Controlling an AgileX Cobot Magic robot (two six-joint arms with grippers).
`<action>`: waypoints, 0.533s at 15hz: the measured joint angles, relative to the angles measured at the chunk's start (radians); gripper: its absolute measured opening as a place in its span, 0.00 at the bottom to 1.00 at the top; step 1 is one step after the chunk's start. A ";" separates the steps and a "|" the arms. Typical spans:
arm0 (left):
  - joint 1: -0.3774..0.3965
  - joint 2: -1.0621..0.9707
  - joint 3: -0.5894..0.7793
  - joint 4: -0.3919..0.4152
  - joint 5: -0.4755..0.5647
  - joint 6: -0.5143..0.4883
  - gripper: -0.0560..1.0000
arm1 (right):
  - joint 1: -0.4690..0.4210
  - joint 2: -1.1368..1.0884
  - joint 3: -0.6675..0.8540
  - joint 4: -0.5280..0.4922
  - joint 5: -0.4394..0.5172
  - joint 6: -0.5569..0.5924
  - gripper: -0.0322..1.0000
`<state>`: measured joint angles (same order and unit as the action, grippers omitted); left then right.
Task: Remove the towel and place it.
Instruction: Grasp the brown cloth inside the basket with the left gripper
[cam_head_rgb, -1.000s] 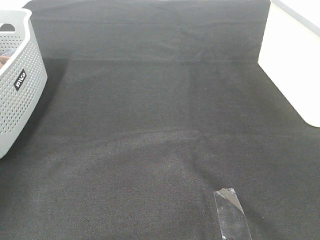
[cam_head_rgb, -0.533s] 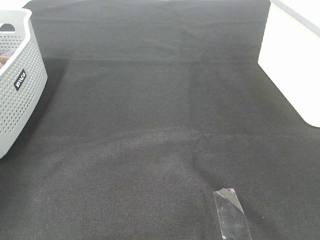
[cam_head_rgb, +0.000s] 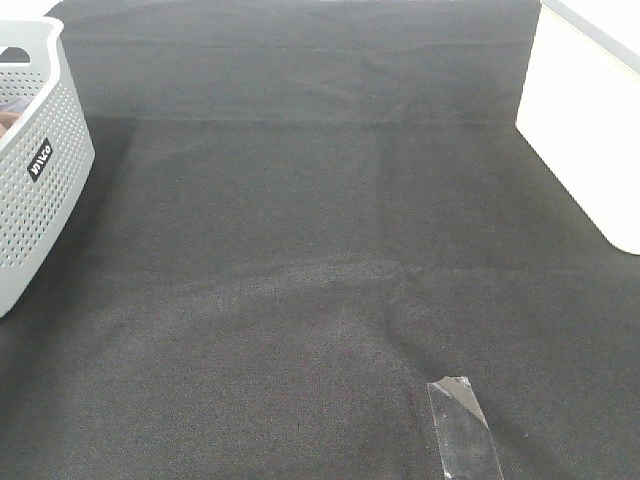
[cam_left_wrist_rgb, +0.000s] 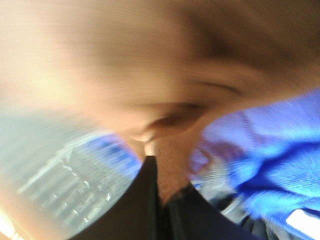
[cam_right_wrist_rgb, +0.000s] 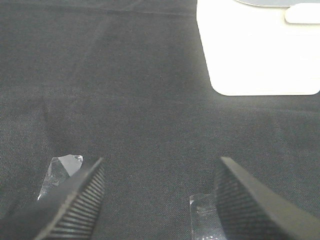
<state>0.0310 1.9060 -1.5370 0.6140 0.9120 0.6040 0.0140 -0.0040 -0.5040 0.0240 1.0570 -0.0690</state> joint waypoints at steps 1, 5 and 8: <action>-0.022 -0.054 -0.025 -0.019 0.040 -0.027 0.05 | 0.000 0.000 0.000 0.000 0.000 0.000 0.62; -0.034 -0.234 -0.069 -0.060 0.087 -0.081 0.05 | 0.000 0.000 0.000 0.000 0.000 0.000 0.62; -0.034 -0.333 -0.070 -0.091 0.036 -0.199 0.05 | 0.000 0.000 0.000 0.000 0.000 0.000 0.62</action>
<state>-0.0030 1.5730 -1.6070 0.5230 0.9480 0.4050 0.0140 -0.0040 -0.5040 0.0240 1.0570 -0.0690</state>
